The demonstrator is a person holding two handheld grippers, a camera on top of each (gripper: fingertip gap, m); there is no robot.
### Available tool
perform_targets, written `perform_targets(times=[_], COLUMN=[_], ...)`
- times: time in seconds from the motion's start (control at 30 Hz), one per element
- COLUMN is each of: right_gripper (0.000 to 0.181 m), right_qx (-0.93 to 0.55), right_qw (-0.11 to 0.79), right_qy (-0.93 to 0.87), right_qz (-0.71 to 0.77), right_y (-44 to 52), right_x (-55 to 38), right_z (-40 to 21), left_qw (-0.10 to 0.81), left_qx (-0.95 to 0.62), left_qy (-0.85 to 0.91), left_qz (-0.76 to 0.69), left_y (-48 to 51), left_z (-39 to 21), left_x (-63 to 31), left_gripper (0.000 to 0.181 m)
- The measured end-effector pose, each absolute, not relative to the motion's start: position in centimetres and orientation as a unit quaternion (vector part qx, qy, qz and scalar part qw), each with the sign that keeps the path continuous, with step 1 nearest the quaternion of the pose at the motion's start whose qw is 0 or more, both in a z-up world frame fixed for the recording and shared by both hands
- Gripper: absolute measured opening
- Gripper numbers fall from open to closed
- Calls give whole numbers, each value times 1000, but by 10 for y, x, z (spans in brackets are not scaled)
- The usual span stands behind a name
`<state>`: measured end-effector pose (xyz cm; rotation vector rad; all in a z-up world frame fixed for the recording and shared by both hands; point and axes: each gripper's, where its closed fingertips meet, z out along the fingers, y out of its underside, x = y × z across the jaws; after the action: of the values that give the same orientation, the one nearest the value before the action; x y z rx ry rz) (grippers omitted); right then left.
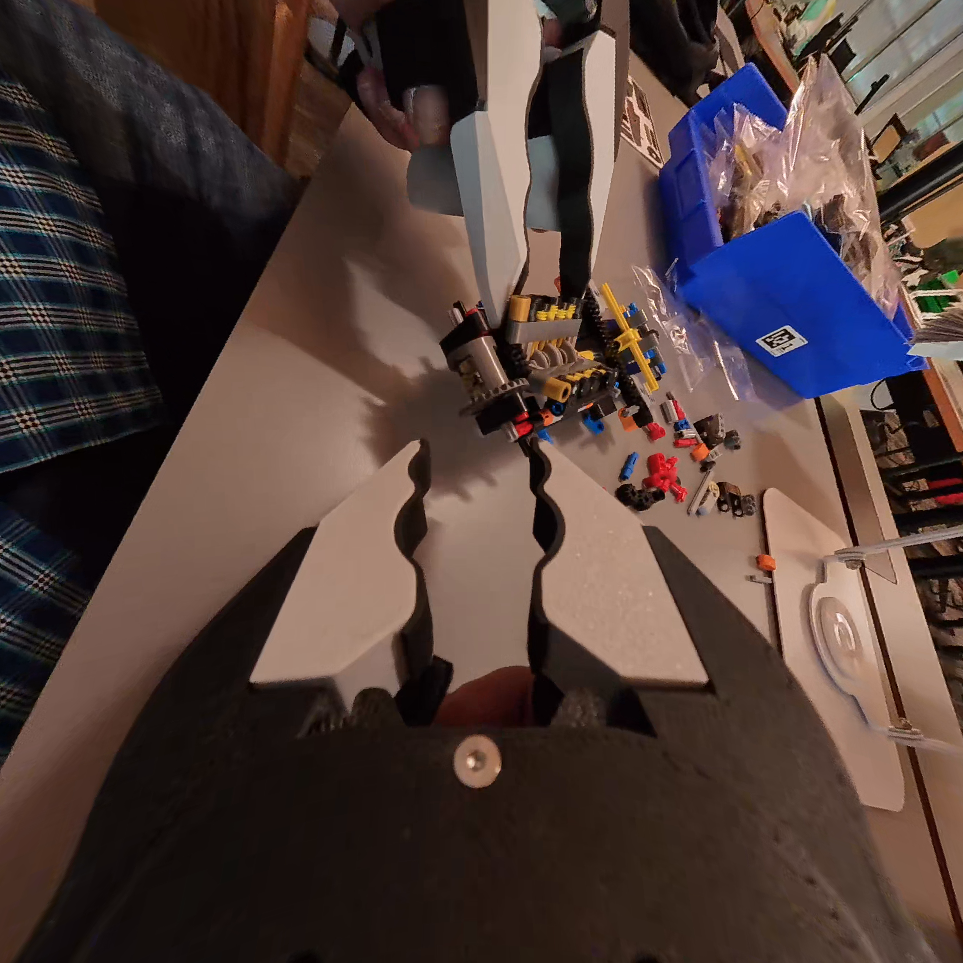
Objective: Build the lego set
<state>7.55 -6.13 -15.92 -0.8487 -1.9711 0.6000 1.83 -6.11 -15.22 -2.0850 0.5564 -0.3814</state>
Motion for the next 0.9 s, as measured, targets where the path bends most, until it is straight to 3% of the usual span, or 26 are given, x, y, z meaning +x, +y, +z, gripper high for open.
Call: perform_targets(times=[0.03, 0.43, 0.9], right_gripper=[36, 22, 27], right_qx=[-342, -330, -296], right_qw=[441, 496, 561], right_qy=[-794, -786, -751], right_qz=[241, 167, 182], right_y=[-62, -48, -77], right_x=[76, 67, 75], right_z=[-159, -160, -127], left_qw=[458, 467, 495], left_qx=[-846, -842, -826], left_qy=[224, 217, 163], left_qz=[-155, -160, -215], left_y=[-61, -60, -53], left_z=[-152, -151, -128], left_x=[19, 19, 15], left_gripper=[48, 48, 48])
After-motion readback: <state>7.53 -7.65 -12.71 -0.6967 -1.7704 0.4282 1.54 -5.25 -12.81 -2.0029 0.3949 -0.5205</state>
